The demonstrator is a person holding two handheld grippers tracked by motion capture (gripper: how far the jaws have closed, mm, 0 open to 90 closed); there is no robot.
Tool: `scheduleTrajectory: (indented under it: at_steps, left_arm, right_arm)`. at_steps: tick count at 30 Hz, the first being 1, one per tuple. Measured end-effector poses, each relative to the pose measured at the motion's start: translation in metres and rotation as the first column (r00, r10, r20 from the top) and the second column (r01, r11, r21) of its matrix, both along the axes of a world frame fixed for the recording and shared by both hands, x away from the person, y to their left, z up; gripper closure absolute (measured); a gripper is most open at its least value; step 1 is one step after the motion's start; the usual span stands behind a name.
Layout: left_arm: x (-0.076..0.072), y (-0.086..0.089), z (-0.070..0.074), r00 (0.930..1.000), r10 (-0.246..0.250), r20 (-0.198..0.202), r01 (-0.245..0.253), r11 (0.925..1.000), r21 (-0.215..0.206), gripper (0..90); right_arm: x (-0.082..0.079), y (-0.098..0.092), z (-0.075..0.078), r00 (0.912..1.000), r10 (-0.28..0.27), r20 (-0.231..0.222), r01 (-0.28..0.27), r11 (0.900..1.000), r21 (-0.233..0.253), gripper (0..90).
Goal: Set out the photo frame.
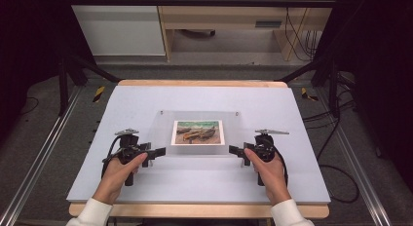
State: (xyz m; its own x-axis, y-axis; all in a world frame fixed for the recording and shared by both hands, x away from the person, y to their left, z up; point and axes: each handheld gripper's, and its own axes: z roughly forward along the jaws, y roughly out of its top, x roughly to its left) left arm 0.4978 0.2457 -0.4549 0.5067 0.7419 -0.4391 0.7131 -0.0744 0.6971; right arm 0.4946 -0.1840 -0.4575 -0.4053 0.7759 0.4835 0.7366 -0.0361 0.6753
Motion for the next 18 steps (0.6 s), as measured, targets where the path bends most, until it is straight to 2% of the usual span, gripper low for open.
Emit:
scheduleTrajectory:
  at_steps: [9,13,18]
  left_arm:
    - [0.004,0.002,0.001,1.0000,-0.004,-0.002,0.004,1.0000,0.002,16.5]
    - [0.010,-0.003,0.003,0.9994,0.019,0.030,-0.019,0.9998,0.007,20.5]
    - [0.023,-0.009,0.004,0.9951,0.044,0.088,-0.046,0.9987,0.022,24.9]
  right_arm:
    - [0.004,-0.001,0.002,0.9999,0.003,0.011,-0.003,1.000,-0.026,22.8]
    - [0.009,-0.002,0.004,0.9995,-0.009,0.030,0.010,0.999,-0.038,23.2]
    - [0.022,-0.005,0.007,0.9957,-0.032,0.087,0.038,0.997,-0.068,25.3]
